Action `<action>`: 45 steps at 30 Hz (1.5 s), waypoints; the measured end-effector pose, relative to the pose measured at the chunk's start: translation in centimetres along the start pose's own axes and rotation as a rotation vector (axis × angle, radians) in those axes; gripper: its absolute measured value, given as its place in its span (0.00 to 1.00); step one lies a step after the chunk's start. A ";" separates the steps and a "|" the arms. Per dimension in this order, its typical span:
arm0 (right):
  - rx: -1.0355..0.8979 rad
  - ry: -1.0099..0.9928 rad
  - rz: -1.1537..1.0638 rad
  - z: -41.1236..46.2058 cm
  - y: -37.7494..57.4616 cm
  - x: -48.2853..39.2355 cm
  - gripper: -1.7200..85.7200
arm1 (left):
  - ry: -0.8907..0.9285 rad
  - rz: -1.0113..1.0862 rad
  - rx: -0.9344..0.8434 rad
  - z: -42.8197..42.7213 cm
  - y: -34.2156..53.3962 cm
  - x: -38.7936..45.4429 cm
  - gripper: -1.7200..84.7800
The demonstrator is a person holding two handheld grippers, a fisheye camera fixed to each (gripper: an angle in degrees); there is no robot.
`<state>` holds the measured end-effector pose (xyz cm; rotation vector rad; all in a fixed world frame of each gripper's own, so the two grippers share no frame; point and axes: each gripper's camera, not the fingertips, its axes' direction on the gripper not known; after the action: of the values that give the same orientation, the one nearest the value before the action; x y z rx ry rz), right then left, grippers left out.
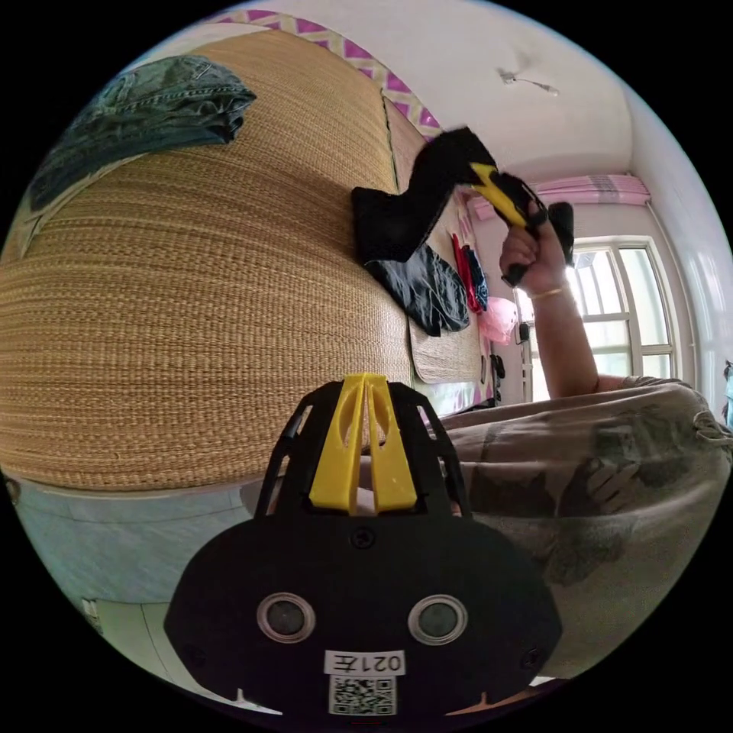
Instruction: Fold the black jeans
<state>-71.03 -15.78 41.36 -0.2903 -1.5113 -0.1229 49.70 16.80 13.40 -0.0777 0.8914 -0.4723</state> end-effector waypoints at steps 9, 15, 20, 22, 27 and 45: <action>-0.159 -0.037 -0.104 12.5 -0.5 -5.2 0.11 | -0.041 -0.057 0.023 -7.3 3.6 -3.0 0.01; -0.122 0.002 -0.016 1.9 4.7 2.7 0.10 | 0.000 -0.025 -0.032 -6.0 0.2 -2.6 0.01; 0.008 0.248 0.195 -12.4 11.9 13.0 0.11 | 0.084 0.082 -0.068 -2.1 -5.9 3.1 0.01; 0.056 0.387 0.255 -17.5 14.2 16.4 0.11 | 0.102 0.124 -0.100 0.9 -9.1 7.0 0.01; 0.100 0.676 0.288 -28.6 17.6 25.7 0.12 | 0.047 0.174 -0.149 7.5 -13.8 17.2 0.01; -0.093 0.993 0.021 -26.3 14.4 48.4 0.13 | -0.060 0.154 -0.210 15.8 -18.2 43.2 0.01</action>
<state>-39.02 -4.11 86.95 -0.2599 -0.5182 -0.2733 78.14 -19.95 -3.42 -0.2122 0.8782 -0.2302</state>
